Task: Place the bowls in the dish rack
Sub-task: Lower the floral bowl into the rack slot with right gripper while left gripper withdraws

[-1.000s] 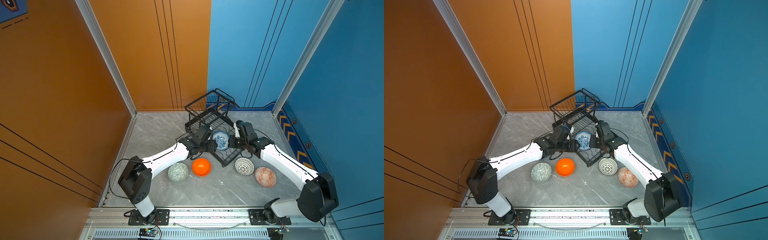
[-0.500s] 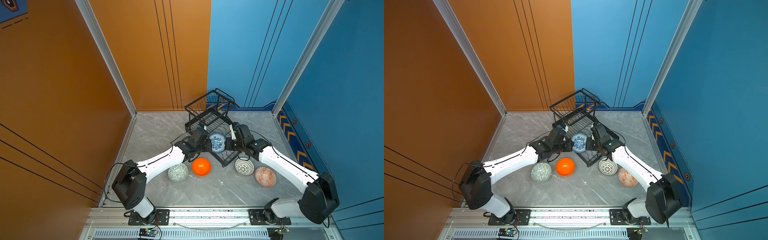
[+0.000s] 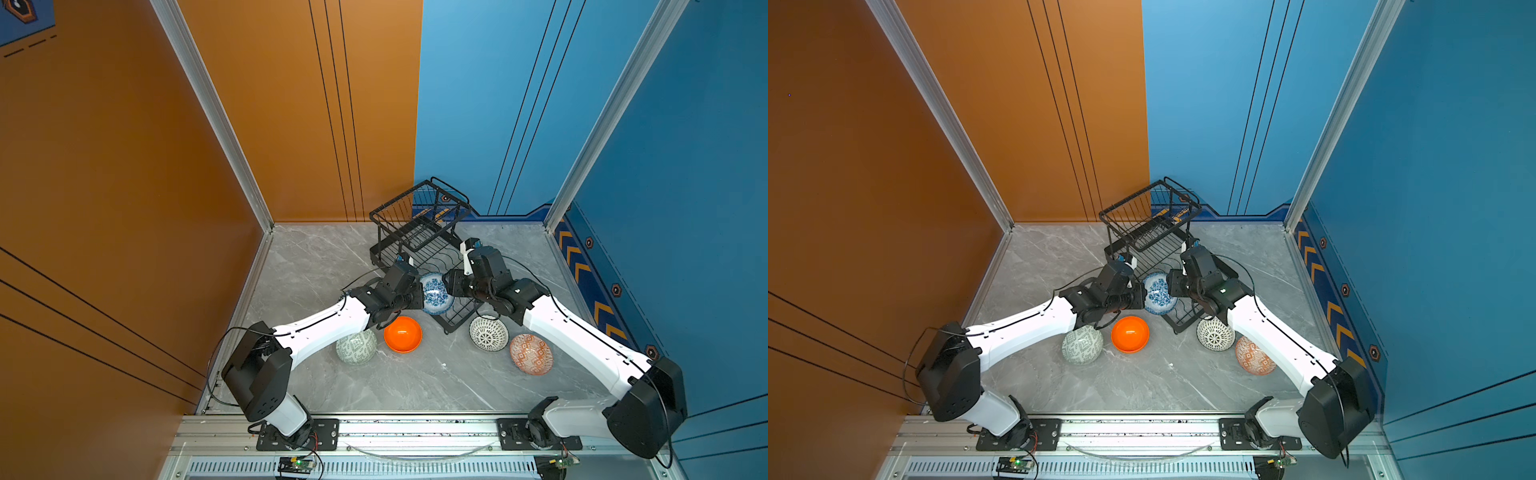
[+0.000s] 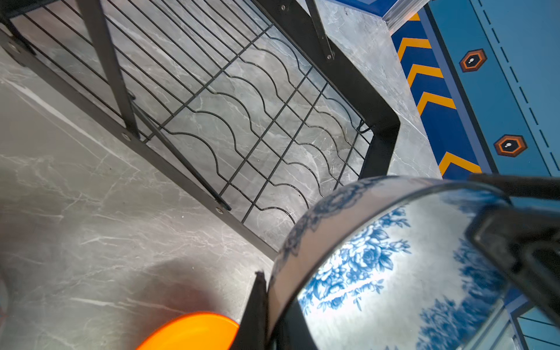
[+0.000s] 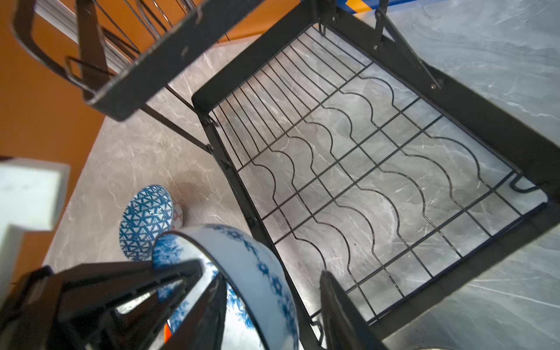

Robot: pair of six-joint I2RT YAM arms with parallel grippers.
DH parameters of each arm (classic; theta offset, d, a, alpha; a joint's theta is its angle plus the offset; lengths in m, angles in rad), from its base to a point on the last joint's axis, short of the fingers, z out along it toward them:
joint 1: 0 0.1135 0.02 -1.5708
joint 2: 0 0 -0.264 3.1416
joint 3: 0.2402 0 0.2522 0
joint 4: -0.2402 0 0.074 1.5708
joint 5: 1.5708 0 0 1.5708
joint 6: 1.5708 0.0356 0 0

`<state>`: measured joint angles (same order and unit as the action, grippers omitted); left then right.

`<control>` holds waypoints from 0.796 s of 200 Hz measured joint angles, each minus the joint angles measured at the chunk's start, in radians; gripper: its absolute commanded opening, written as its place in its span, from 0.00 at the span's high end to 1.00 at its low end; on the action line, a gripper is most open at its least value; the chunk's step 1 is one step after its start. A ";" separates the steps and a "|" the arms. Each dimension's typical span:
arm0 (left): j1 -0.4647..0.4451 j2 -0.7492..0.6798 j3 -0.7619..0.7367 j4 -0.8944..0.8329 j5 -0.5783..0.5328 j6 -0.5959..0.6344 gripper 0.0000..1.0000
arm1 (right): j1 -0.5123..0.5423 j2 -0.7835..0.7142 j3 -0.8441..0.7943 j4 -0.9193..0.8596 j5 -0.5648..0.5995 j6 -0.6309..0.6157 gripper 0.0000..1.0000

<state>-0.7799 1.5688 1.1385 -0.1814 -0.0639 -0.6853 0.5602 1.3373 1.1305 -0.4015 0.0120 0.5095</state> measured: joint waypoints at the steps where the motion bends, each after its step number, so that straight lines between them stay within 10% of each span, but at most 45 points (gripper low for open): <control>1: 0.000 0.000 0.000 0.000 0.000 0.000 1.00 | 0.000 0.000 0.001 0.000 0.000 0.000 0.48; 159: 0.004 -0.076 -0.061 0.040 -0.010 -0.005 1.00 | 0.044 0.032 -0.011 -0.010 0.007 -0.016 0.68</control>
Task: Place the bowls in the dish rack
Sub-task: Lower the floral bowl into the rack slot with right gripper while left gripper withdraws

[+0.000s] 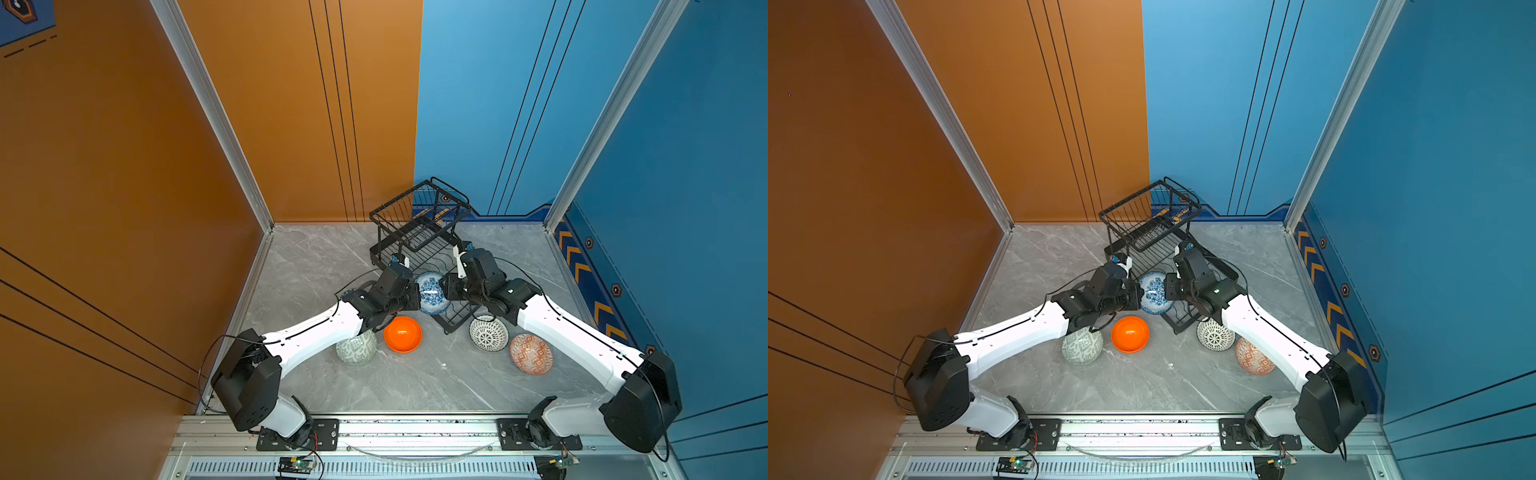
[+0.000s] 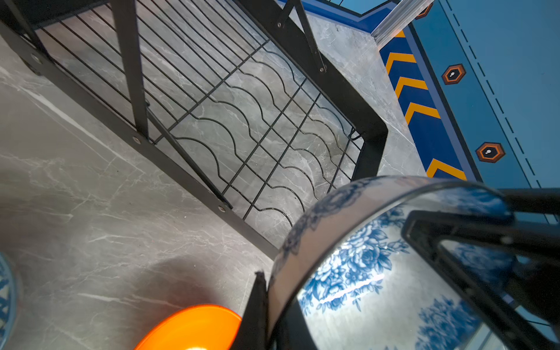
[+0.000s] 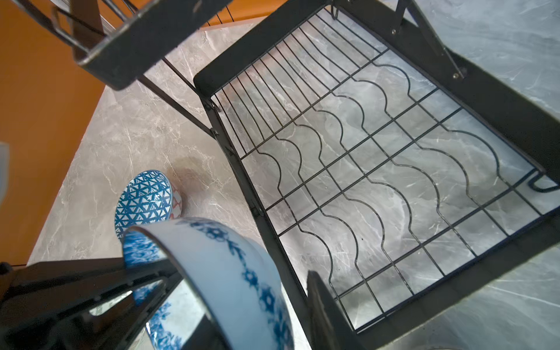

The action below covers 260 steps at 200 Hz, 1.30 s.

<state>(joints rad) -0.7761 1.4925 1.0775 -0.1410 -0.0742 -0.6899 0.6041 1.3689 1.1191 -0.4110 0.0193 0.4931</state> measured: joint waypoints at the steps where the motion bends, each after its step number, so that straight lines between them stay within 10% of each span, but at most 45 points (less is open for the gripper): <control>1: 0.000 -0.001 0.000 0.000 0.000 0.000 1.00 | 0.001 0.000 -0.001 0.000 0.000 0.000 0.69; 56: -0.007 -0.025 -0.008 0.029 -0.031 0.010 0.93 | 0.013 0.007 -0.036 -0.001 0.039 -0.021 1.00; 157: 0.022 -0.145 -0.106 0.088 -0.035 -0.035 0.00 | 0.011 0.037 -0.024 -0.053 0.399 -0.113 1.00; 260: 0.103 -0.290 -0.185 0.082 -0.033 -0.044 0.02 | -0.052 0.409 0.179 0.085 0.803 -0.455 1.00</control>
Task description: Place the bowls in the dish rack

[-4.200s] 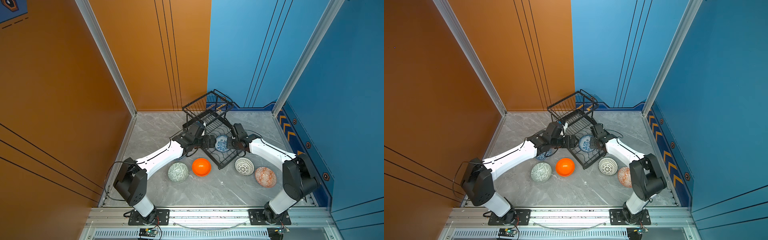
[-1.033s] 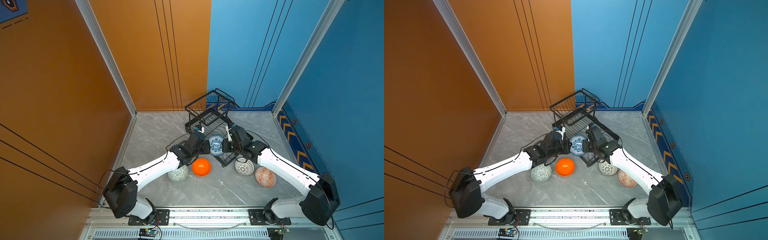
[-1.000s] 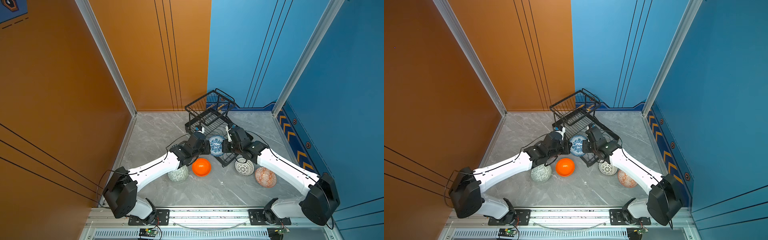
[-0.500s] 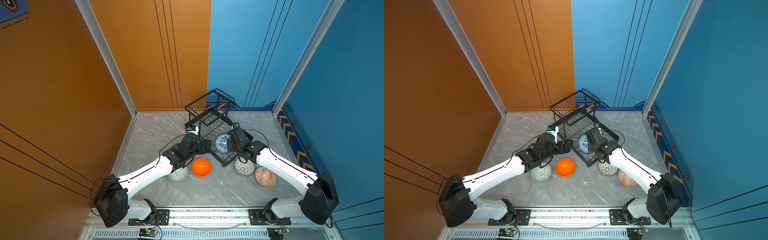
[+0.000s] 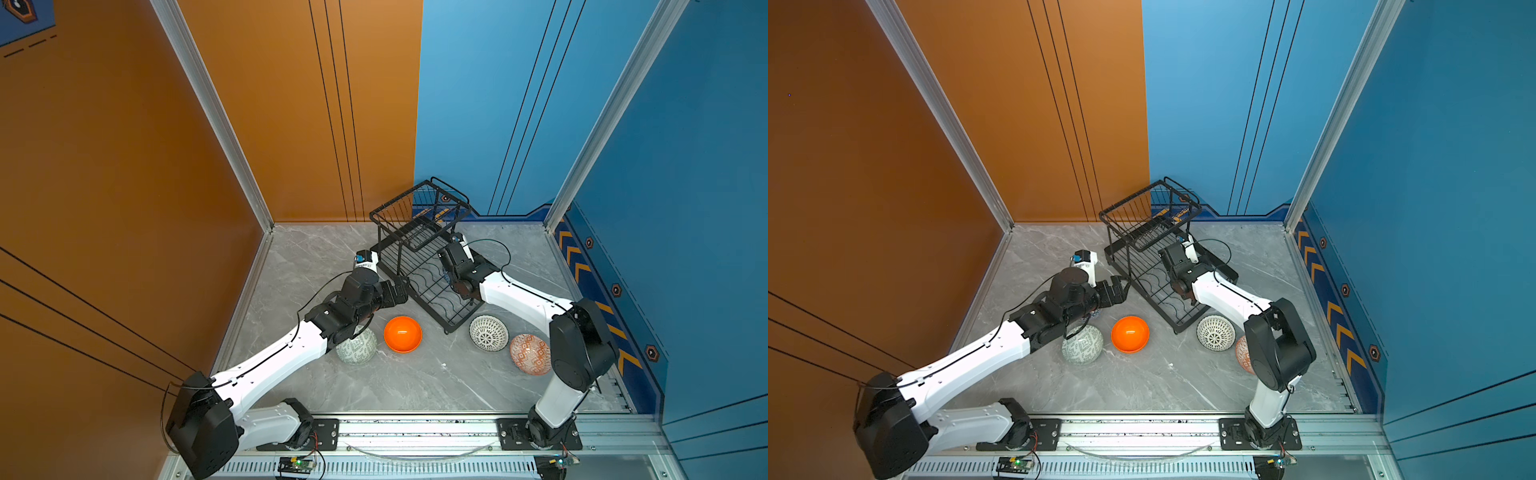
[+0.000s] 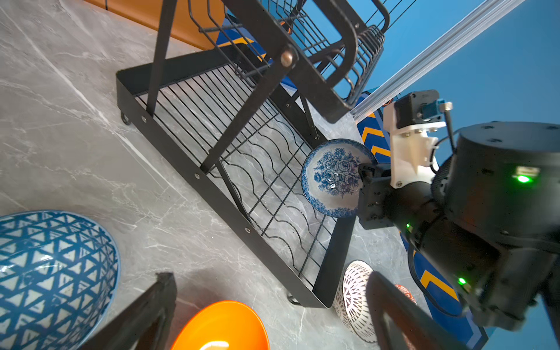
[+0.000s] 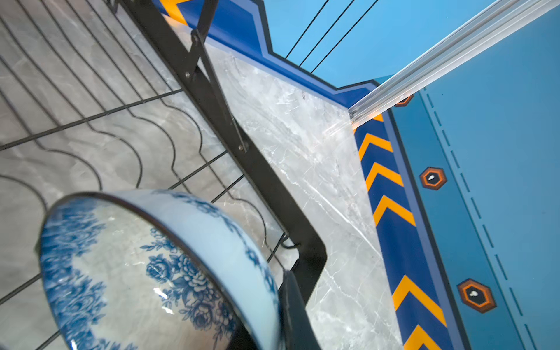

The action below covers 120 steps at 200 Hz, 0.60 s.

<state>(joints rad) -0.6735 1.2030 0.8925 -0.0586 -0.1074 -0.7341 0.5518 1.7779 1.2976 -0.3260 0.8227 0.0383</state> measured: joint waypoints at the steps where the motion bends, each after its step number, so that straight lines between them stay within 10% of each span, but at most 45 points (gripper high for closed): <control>1: 0.000 0.000 0.000 0.000 0.000 0.000 0.02 | 0.000 0.000 0.000 0.000 0.000 0.000 1.00; 120: 0.101 -0.005 -0.029 -0.003 0.059 0.002 0.02 | -0.027 0.275 0.171 0.264 0.166 -0.344 1.00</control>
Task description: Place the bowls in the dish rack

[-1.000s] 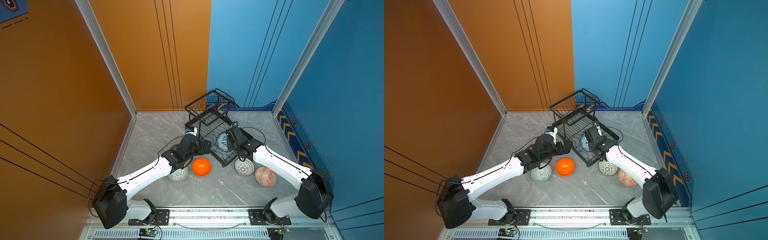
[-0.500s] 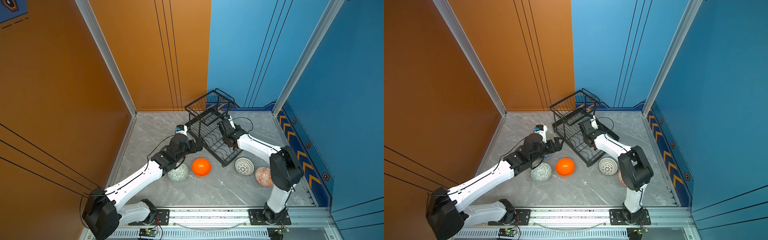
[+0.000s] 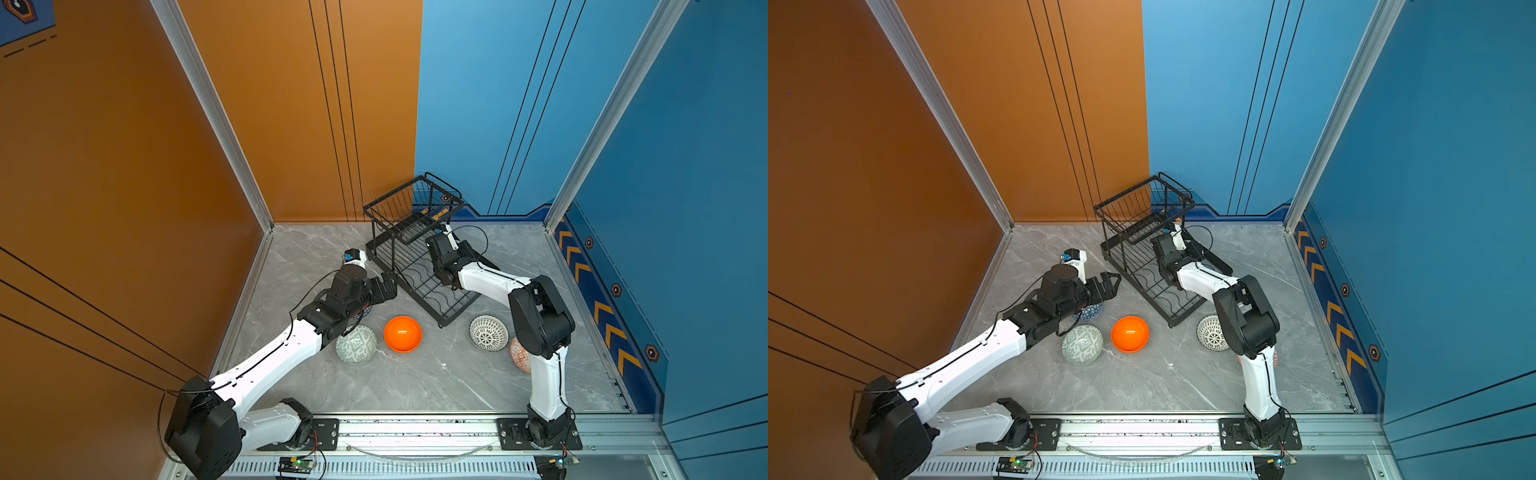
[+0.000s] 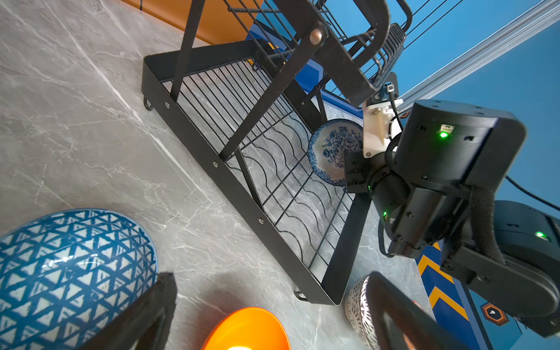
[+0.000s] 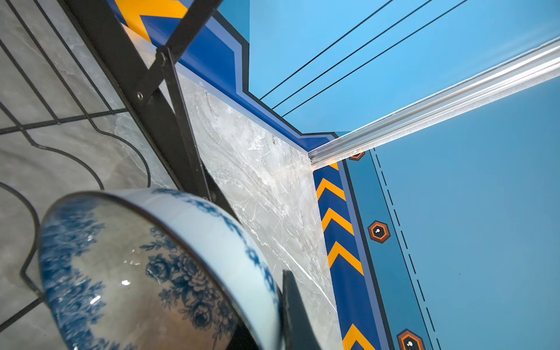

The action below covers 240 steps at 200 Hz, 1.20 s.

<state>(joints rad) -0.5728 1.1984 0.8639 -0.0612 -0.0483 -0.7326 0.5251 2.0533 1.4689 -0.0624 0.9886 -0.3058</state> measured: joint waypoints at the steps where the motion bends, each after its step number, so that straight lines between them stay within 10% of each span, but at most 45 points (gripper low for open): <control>1: 0.000 0.000 0.000 0.000 0.000 0.000 0.02 | 0.000 0.001 0.000 0.001 0.000 -0.003 1.00; 177: 0.017 0.019 0.000 -0.001 0.015 0.002 0.02 | -0.011 0.002 -0.175 0.376 -0.026 -0.242 1.00; 240: 0.024 0.019 0.000 -0.001 0.024 0.002 0.02 | -0.021 -0.055 -0.229 0.377 -0.097 -0.138 1.00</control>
<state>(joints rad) -0.5488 1.2179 0.8642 -0.0620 -0.0246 -0.7307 0.5041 1.9987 1.2404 0.3141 0.8921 -0.4435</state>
